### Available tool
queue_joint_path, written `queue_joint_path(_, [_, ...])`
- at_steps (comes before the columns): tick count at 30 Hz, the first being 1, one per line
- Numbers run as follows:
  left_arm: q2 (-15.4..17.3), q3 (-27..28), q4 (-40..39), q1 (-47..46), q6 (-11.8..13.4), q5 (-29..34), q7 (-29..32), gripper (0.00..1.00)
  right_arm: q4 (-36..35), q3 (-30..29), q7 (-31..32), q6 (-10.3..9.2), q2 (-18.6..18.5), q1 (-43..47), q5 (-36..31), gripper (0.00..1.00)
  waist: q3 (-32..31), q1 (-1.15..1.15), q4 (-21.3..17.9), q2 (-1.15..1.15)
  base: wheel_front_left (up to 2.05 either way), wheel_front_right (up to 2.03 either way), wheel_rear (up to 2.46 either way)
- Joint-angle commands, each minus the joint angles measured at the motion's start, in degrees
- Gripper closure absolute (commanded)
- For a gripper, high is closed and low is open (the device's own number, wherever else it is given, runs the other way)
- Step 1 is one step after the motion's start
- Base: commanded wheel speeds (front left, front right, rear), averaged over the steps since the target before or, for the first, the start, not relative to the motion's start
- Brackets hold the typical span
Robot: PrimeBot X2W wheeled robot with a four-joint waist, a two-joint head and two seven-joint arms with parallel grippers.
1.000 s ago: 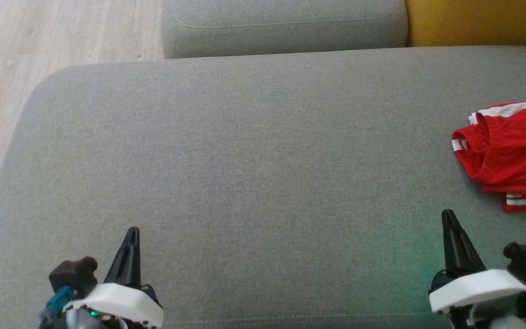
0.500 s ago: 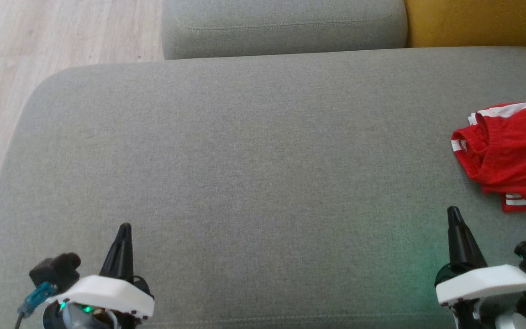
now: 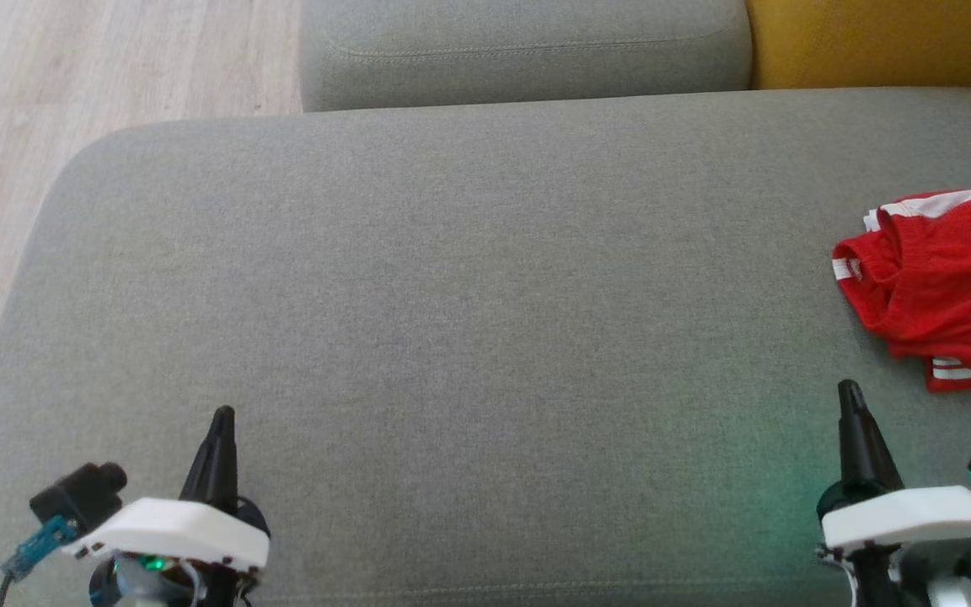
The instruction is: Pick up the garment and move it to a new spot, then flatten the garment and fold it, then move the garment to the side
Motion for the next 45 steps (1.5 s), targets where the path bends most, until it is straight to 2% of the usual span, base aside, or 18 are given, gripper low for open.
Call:
queue_joint_path(1, [0.3,1.46,-1.68,-2.99,-0.44,-1.7,0.26,1.0,-1.61,0.23,0.19,-0.02,-1.15,-3.32,1.82,1.0,-0.01,0.0,0.0,0.0,0.0,0.0,0.0])
queue_joint_path(45, [-1.24,7.9,0.13,-5.99,-4.23,-30.38,7.08,1.0,1.59,-1.54,3.46,-0.03,-1.4,-6.95,30.18,1.0,-0.48,0.0,-0.02,0.0,0.0,0.0,0.0])
